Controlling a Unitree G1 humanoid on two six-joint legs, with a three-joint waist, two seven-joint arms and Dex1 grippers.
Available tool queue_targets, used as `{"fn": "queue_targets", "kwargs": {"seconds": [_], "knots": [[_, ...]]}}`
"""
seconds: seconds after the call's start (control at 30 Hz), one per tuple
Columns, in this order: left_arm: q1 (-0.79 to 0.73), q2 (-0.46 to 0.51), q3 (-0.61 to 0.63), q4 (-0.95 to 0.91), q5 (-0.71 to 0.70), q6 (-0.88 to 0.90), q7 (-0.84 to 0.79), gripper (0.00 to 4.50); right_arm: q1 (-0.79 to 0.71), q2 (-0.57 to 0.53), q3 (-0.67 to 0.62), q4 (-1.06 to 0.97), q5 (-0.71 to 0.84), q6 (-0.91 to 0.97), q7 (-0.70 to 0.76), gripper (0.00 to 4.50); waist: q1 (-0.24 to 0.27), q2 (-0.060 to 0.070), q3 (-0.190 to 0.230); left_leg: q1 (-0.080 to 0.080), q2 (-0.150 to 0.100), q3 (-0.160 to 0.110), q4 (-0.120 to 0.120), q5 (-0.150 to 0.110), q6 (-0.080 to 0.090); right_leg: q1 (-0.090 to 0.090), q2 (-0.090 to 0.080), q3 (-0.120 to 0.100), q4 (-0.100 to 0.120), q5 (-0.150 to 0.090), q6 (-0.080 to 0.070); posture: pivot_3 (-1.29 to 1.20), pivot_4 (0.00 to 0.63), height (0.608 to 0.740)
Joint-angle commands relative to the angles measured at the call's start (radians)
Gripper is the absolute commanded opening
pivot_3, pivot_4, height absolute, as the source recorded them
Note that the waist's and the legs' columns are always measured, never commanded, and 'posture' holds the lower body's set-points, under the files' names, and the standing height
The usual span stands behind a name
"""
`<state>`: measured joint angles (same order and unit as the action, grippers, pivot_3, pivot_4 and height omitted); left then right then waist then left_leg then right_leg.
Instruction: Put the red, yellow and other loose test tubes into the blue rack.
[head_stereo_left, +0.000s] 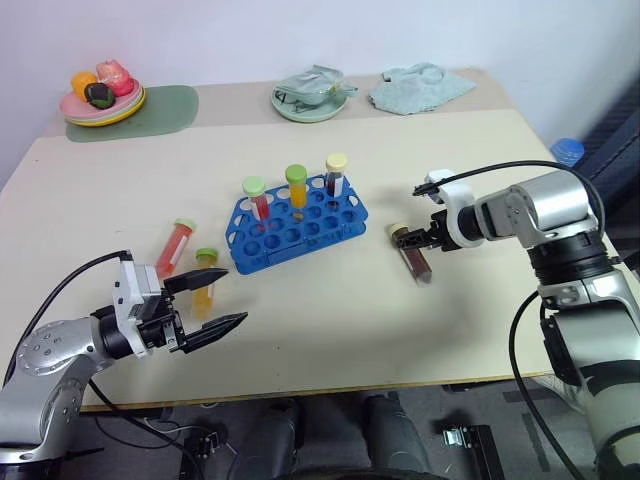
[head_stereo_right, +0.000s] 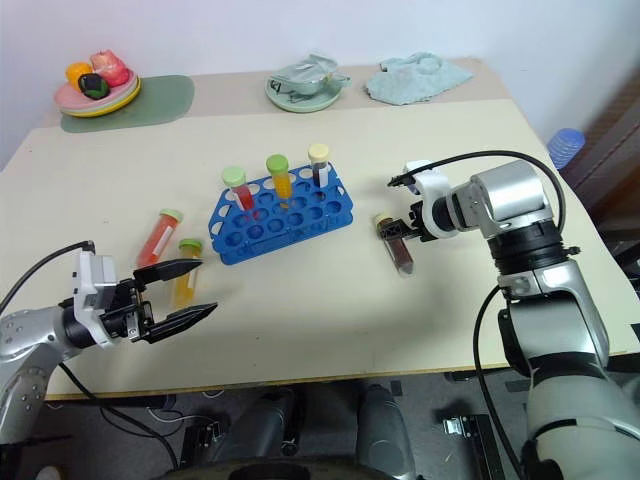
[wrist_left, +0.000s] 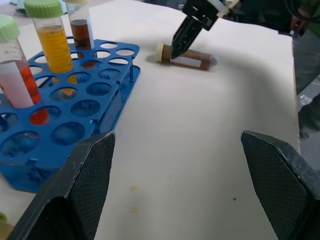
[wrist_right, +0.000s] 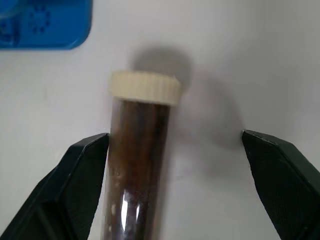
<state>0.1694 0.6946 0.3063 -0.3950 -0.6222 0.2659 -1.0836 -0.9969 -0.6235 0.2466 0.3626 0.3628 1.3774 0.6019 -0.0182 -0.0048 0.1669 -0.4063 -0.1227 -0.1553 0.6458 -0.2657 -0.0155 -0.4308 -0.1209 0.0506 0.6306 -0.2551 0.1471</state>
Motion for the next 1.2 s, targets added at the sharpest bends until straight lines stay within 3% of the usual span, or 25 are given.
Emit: {"fn": "queue_targets", "kwargs": {"seconds": [0.03,0.2,0.3,0.43,0.73,0.9,1.03,1.2], "knots": [[0.013,0.001,0.018,-0.033,-0.016,-0.011,0.009,4.08,-0.027,0.034,-0.002,0.02,-0.026,-0.035,-0.001,4.32,0.0,0.0,0.0,0.0,0.0,0.0,0.0,0.0,0.0,0.0,0.0,0.0,0.0,0.0,0.0,0.0,0.15,0.74],[0.025,0.005,0.026,-0.042,-0.02,-0.012,0.015,4.08,-0.033,0.064,0.001,0.042,-0.056,-0.052,0.004,4.32,-0.002,0.0,0.0,0.0,0.0,0.0,0.0,0.0,-0.001,0.0,0.0,0.0,0.0,0.0,0.0,0.0,0.15,0.74],[0.026,0.008,0.03,-0.047,-0.024,-0.008,0.02,4.12,-0.032,0.065,0.007,0.044,-0.066,-0.057,0.019,3.47,-0.002,0.0,0.0,0.0,0.0,0.0,0.0,0.0,-0.001,0.0,0.001,0.0,0.0,0.0,-0.001,0.0,0.15,0.74],[0.027,0.01,0.033,-0.05,-0.025,-0.006,0.024,4.12,-0.024,0.061,0.029,0.023,-0.074,-0.057,0.047,1.47,-0.002,0.0,0.0,0.0,0.0,0.0,0.0,0.001,-0.002,0.0,0.001,0.0,0.0,0.0,-0.001,0.0,0.15,0.74],[0.022,0.017,0.041,-0.047,-0.031,0.002,0.026,4.12,0.005,0.052,0.017,-0.076,-0.068,-0.073,0.072,1.47,0.0,0.0,0.0,0.0,0.001,0.0,0.0,0.001,-0.002,0.0,0.001,0.0,0.0,0.0,-0.001,0.0,0.15,0.74],[0.03,0.019,0.053,-0.048,-0.038,0.005,0.027,4.12,0.059,0.101,-0.215,-0.284,0.102,-0.06,0.126,1.47,0.001,0.001,0.0,0.0,0.001,0.0,0.0,0.001,-0.002,-0.001,0.001,0.0,0.0,0.0,0.0,0.0,0.15,0.74],[0.027,0.019,0.061,-0.035,-0.043,0.012,0.032,4.12,0.155,0.219,-0.401,-0.447,0.223,-0.247,0.126,1.47,0.003,0.001,0.0,0.0,0.001,-0.001,-0.001,0.0,-0.001,-0.001,0.001,0.0,0.001,0.0,0.0,0.0,0.15,0.74],[-0.002,0.001,0.048,-0.002,-0.041,0.01,0.058,4.12,0.27,0.352,-0.411,-0.501,0.159,-0.628,0.067,1.47,0.005,0.0,0.0,0.0,0.001,-0.001,0.001,0.0,-0.001,0.0,0.001,0.0,0.001,0.001,0.0,0.0,0.15,0.74]]}}
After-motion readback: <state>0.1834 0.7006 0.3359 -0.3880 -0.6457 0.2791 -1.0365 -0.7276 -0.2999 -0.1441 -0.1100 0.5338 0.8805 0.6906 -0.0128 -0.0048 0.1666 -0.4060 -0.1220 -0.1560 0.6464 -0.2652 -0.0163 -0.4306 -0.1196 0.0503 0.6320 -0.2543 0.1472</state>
